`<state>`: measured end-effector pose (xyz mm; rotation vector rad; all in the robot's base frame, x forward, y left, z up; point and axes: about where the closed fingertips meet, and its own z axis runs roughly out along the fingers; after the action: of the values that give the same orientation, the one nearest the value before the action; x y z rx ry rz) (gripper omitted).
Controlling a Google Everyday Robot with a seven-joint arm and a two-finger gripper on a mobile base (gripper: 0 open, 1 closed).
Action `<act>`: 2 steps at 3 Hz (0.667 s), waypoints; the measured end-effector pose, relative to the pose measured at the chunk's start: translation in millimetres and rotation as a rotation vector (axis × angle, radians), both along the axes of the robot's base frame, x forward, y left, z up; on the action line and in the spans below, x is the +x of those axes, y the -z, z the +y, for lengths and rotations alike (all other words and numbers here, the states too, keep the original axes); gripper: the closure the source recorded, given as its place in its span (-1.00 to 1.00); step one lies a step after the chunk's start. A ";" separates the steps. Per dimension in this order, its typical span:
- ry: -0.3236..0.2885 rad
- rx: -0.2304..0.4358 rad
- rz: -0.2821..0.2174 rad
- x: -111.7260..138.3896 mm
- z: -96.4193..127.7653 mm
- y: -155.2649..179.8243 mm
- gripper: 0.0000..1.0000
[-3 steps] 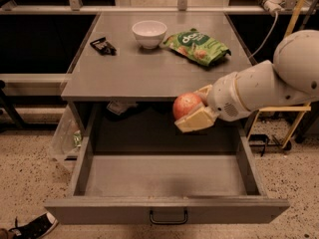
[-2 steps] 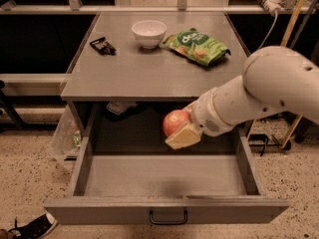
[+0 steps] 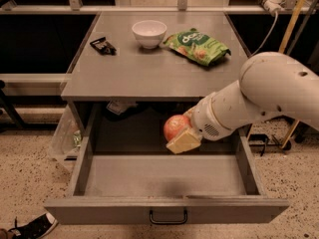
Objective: Place apple into top drawer
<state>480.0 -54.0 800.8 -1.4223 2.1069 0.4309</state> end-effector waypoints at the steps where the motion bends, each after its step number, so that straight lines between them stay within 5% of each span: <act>1: -0.094 -0.006 0.018 6.6 13.5 21.2 1.00; 2: -0.246 -0.005 0.051 9.2 28.8 69.8 1.00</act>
Offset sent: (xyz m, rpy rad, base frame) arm 0.0145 0.0406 -0.1354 0.0011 0.0900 0.4499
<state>489.2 -25.3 731.0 -1.6972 1.9796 0.5629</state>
